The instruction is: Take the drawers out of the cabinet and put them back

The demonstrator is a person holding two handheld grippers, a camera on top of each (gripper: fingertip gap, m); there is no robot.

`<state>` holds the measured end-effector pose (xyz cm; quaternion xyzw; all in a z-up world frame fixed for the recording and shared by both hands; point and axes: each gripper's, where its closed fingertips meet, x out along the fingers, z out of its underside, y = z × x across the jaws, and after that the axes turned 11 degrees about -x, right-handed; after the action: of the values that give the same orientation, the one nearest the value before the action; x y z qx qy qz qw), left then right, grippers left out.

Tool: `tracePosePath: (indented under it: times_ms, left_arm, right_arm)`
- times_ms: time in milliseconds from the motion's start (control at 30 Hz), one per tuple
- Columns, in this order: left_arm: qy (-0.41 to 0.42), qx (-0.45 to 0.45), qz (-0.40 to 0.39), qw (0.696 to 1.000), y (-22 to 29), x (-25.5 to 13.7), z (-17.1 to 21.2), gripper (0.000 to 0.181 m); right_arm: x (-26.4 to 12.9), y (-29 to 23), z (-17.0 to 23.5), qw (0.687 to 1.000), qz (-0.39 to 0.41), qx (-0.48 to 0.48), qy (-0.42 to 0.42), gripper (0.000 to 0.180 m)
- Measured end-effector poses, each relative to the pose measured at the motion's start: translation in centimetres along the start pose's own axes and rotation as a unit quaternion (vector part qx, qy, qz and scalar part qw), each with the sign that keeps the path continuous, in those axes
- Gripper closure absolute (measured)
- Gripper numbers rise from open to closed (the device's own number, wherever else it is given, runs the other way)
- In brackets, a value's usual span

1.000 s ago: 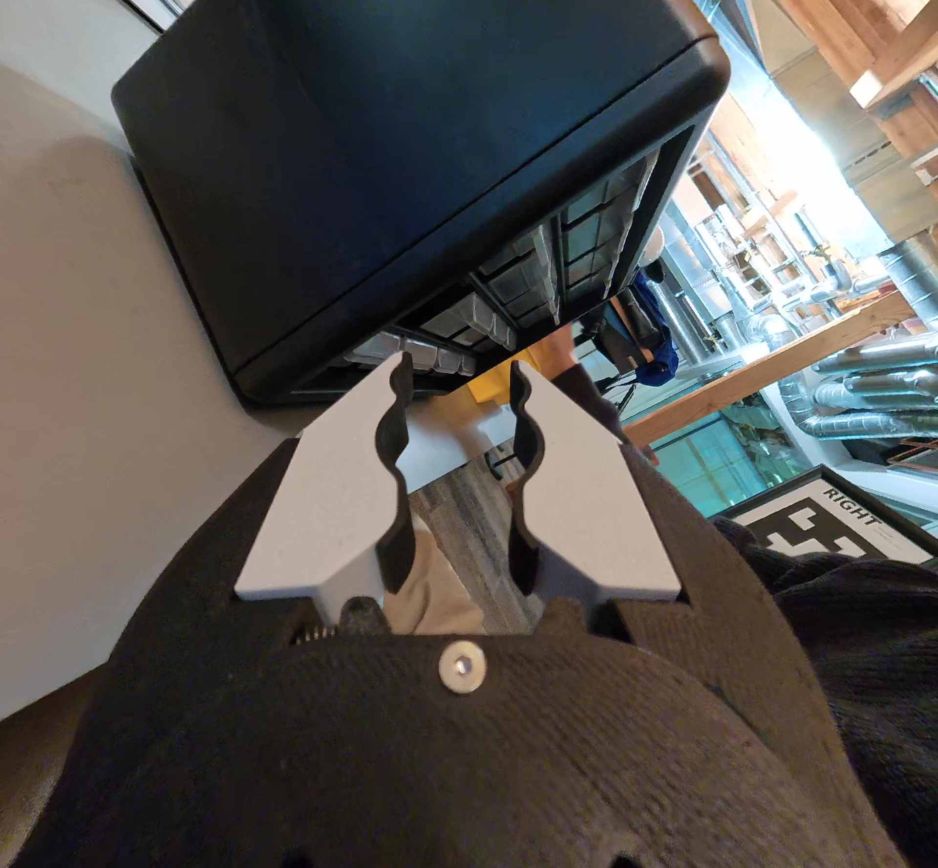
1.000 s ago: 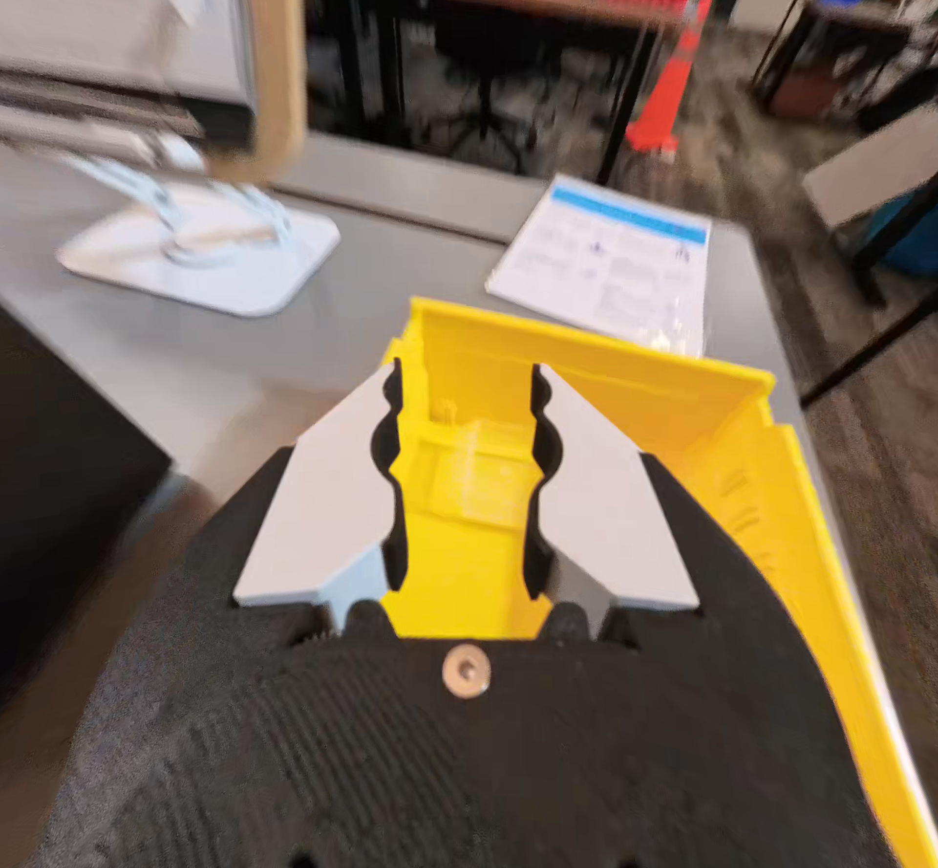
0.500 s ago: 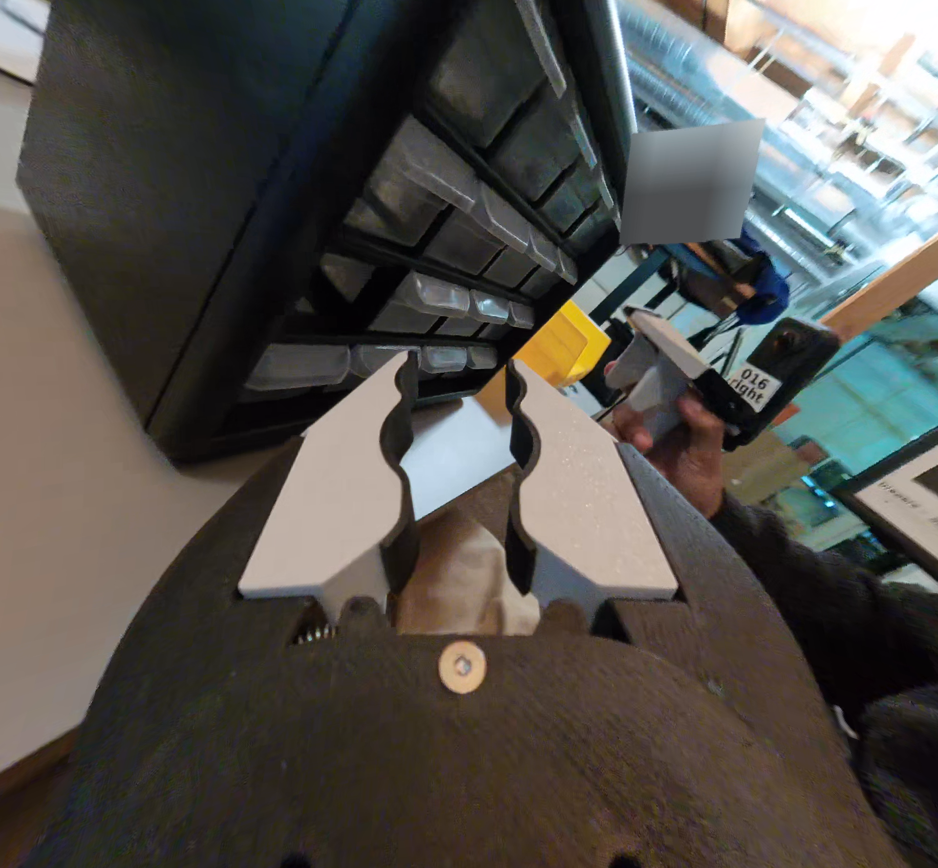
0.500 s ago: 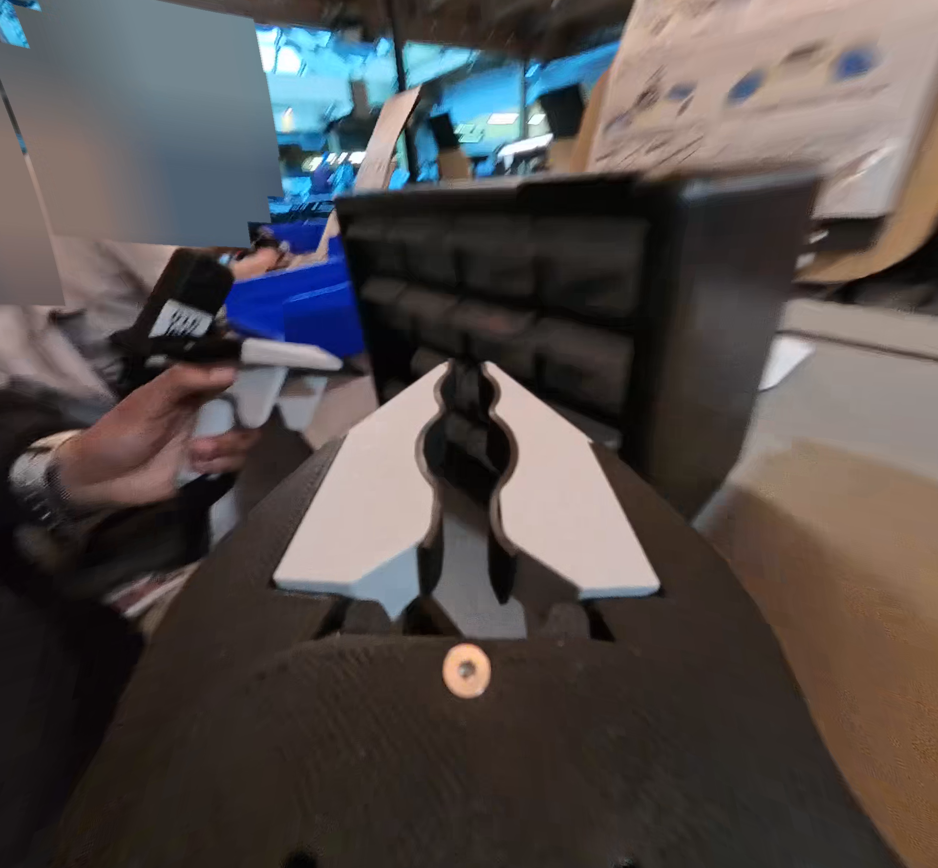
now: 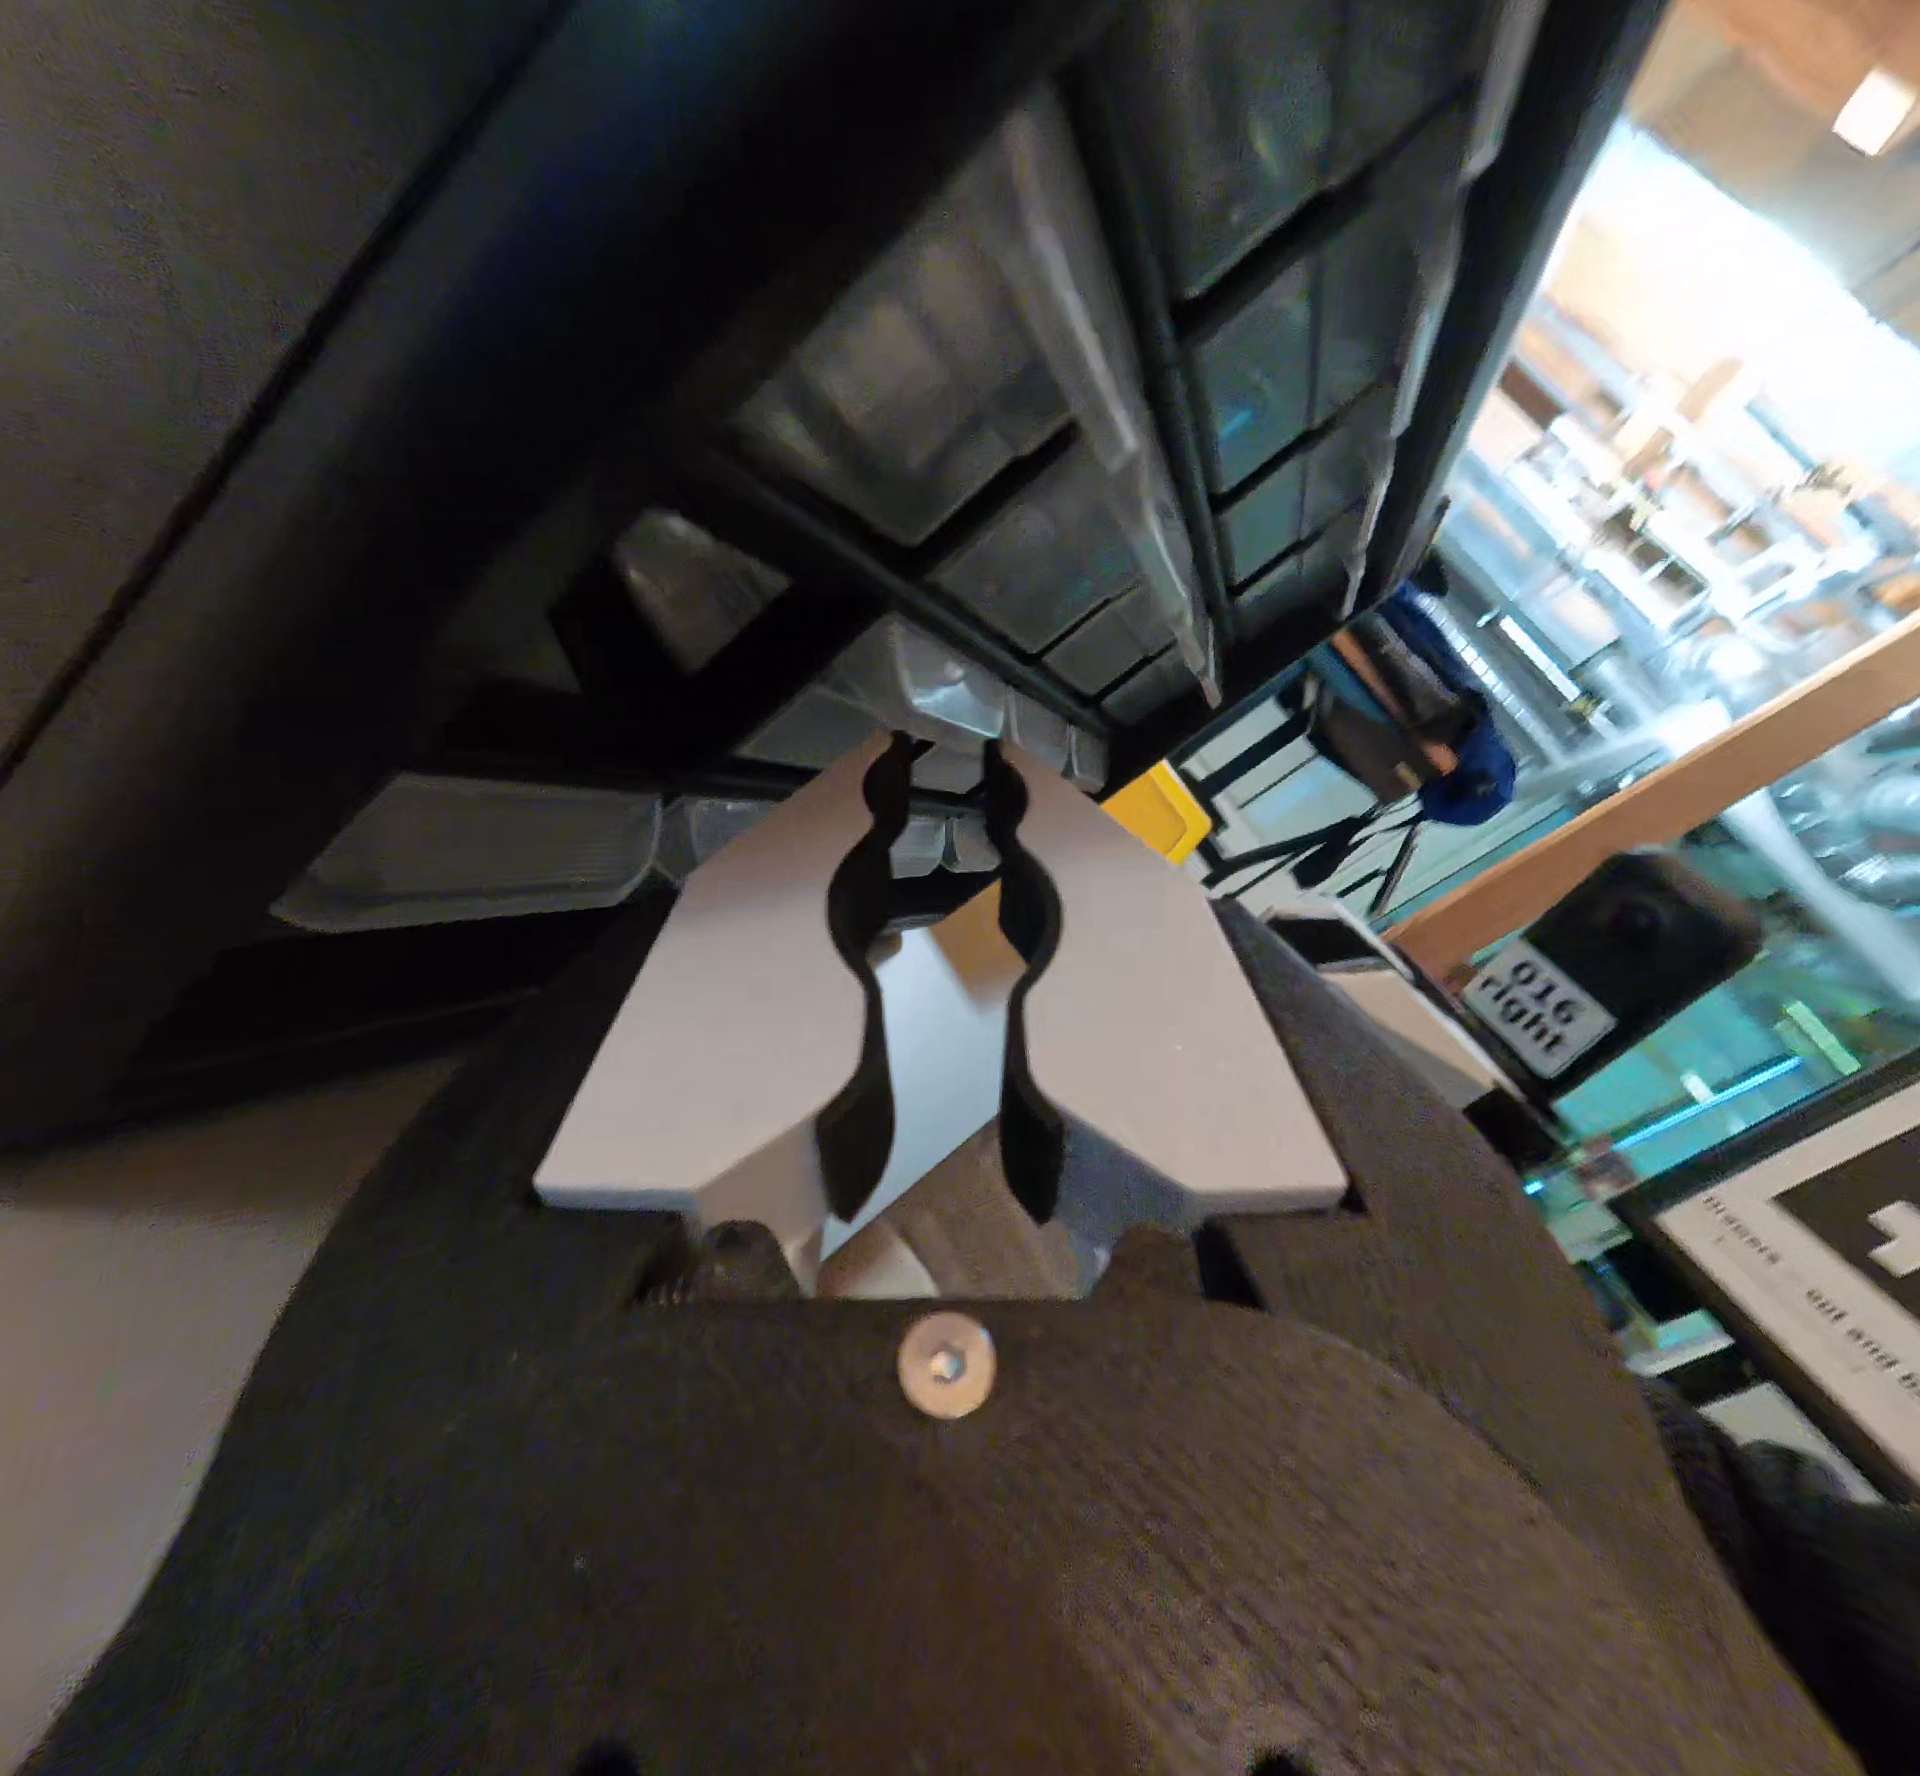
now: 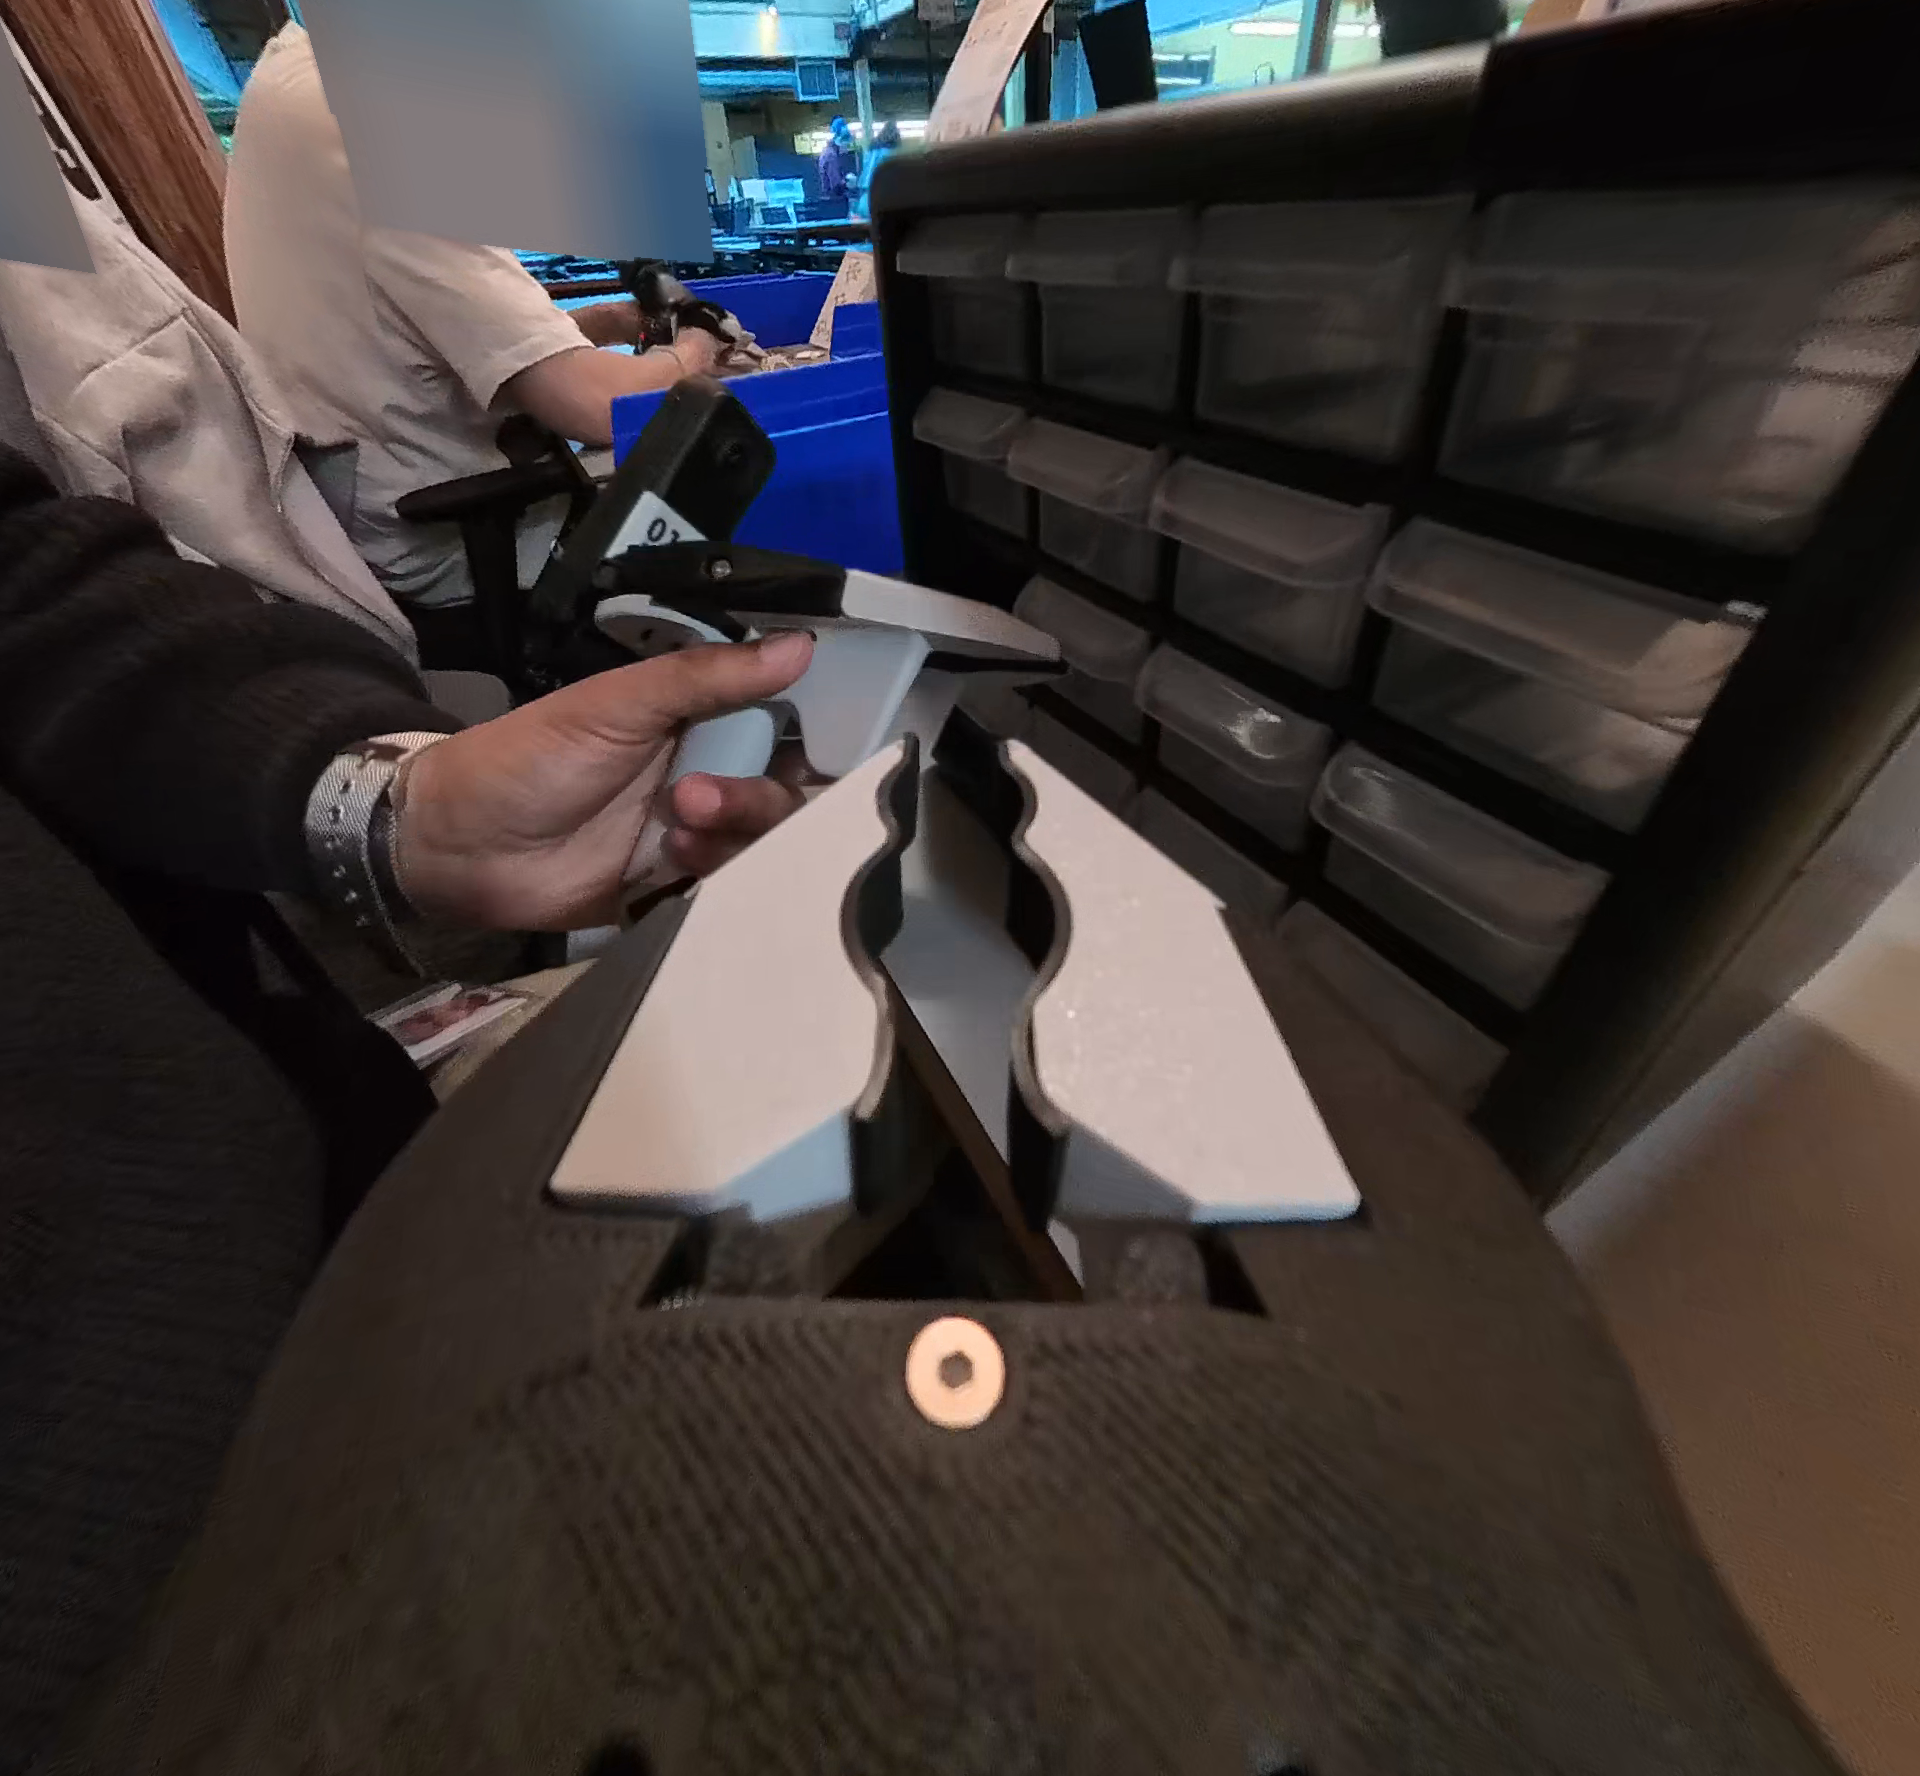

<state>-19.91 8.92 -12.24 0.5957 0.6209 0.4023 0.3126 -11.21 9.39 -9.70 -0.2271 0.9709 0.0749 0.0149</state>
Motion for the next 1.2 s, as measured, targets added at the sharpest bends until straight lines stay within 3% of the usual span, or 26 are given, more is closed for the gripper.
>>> tracePosePath:
  times_ms: [200,567,767,933,1100,1200]
  left_arm:
    - [-0.020,-0.077,0.040,0.996,-0.1,0.0,0.1,0.181]
    - [-0.023,-0.049,0.059,0.997,2.3,-1.1,1.3,0.181]
    - [-0.008,-0.090,0.061,0.994,1.2,-1.0,0.9,0.181]
    - [-0.014,-0.059,0.058,0.996,1.6,-0.3,1.0,0.170]
    - [-0.015,-0.102,0.043,0.994,0.1,-0.3,1.4,0.163]
    - [-0.004,-0.114,0.046,0.992,0.0,-0.3,0.7,0.169]
  right_arm:
    - [0.4,0.6,1.0,1.000,-0.010,0.018,-0.014,0.166]
    - [0.7,-0.4,1.6,0.998,-0.002,-0.041,-0.049,0.166]
    - [0.9,-0.8,1.4,0.997,-0.005,-0.053,-0.051,0.167]
    - [1.0,-1.1,1.1,0.997,-0.004,-0.056,-0.048,0.167]
    - [1.0,-1.7,0.8,0.995,0.001,-0.083,-0.053,0.167]
    - [1.1,-2.0,0.8,0.994,0.001,-0.096,-0.057,0.168]
